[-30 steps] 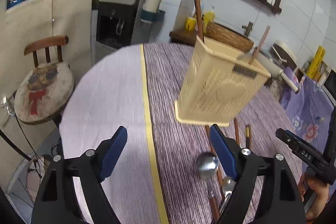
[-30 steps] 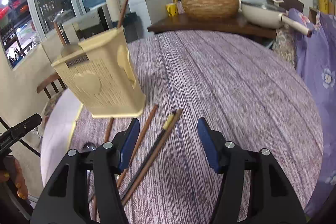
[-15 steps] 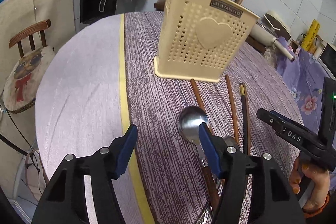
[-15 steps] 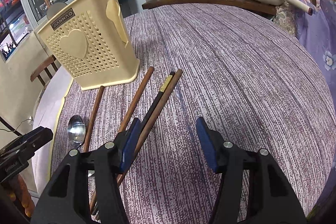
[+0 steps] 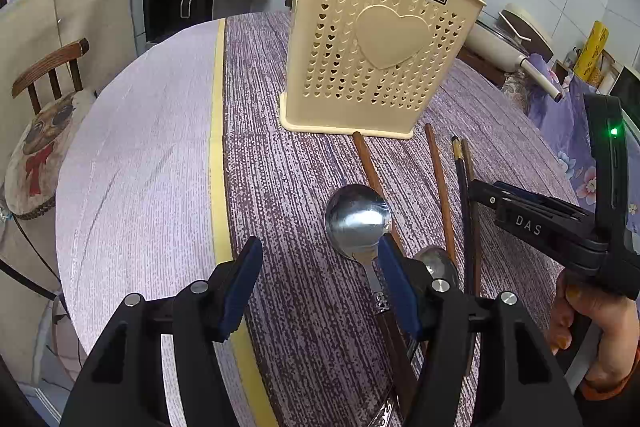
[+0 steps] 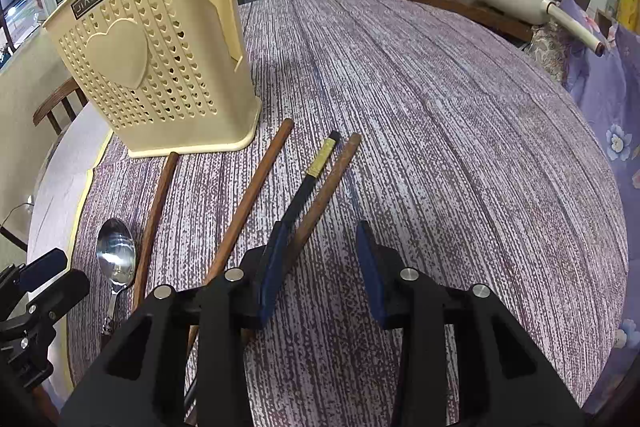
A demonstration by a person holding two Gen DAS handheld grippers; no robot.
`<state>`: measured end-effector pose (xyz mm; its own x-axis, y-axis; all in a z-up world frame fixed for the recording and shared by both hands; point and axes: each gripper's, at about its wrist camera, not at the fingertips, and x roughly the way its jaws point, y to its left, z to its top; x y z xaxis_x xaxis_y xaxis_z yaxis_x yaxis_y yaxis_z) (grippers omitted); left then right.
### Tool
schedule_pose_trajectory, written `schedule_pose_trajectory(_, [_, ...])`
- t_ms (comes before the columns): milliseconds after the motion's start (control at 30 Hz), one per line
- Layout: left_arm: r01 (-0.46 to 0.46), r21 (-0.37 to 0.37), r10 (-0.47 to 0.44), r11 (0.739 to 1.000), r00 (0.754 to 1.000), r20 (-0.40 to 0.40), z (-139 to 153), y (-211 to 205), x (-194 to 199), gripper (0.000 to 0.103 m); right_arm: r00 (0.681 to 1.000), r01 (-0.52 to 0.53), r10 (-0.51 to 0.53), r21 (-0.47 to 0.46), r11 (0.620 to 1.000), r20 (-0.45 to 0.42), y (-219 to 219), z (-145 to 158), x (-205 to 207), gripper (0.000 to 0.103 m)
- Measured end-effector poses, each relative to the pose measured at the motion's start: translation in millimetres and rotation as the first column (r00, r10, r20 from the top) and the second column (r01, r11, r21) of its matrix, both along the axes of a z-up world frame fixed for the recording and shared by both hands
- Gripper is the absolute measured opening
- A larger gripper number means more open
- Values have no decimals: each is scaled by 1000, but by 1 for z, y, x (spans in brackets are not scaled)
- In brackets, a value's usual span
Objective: Organize utensils
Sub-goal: 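Grasp a steel spoon with the left gripper while the right grasps a wooden chopstick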
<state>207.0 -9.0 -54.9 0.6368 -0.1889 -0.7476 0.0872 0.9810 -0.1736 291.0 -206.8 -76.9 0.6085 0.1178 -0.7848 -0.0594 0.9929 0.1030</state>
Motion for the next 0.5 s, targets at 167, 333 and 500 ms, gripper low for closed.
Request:
schedule_pose_trajectory(167, [2, -1, -2, 1000, 1000, -6, -1, -1, 1, 59, 999, 27, -26, 43, 999, -22, -16, -1, 8, 31])
schedule_pose_trajectory(333, [7, 4, -7, 1000, 1000, -10, -3, -9, 0, 59, 998, 57, -56, 33, 998, -20, -15, 0, 26, 25])
schedule_pose_trajectory(500, [11, 39, -10, 999, 1000, -12, -6, -19, 3, 59, 998, 62, -62, 21, 998, -14, -8, 0, 37, 25])
